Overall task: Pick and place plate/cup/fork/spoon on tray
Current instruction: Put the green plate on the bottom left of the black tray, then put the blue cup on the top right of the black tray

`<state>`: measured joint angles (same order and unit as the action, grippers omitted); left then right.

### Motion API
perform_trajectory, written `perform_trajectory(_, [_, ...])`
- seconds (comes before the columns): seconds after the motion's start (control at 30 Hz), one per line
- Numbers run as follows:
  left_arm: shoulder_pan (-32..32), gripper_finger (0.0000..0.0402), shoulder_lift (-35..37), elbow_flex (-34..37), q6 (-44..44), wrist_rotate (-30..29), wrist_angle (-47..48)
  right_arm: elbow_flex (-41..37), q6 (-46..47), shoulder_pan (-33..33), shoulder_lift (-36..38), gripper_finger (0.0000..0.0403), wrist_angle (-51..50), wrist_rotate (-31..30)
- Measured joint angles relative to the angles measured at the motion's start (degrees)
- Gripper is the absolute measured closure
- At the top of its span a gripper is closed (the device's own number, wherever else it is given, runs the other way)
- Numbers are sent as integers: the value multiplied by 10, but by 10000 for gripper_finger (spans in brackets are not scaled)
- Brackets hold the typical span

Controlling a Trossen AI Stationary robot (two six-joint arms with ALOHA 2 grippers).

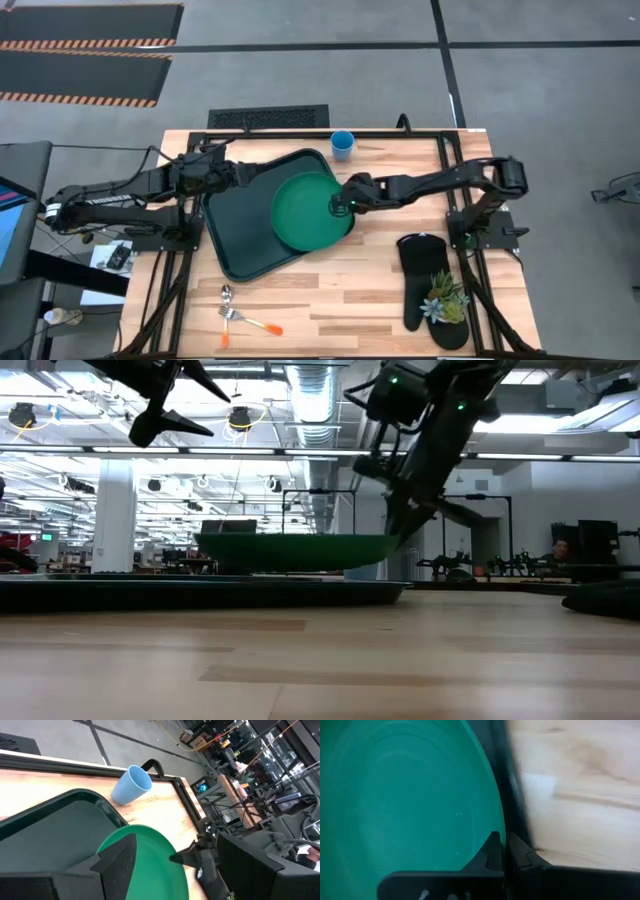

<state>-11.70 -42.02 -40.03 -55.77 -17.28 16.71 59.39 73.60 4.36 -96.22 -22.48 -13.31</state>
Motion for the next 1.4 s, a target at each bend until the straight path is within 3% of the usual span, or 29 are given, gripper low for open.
perform_trajectory(0.33, [0, 141, -1, 0, -9, -1, 11, 6, -5, 18, -56, 389, 24, 26])
perform_trajectory(0.77, [0, 142, -6, 0, -9, -24, 18, 6, -39, 19, -58, 321, 28, 29])
perform_trajectory(0.97, [0, 142, -13, 0, -9, -25, 20, 19, -73, 30, -58, 271, 24, 35])
perform_trajectory(1.4, [0, 141, -12, 0, -9, -24, 19, 187, -214, 67, -58, 200, -224, -19])
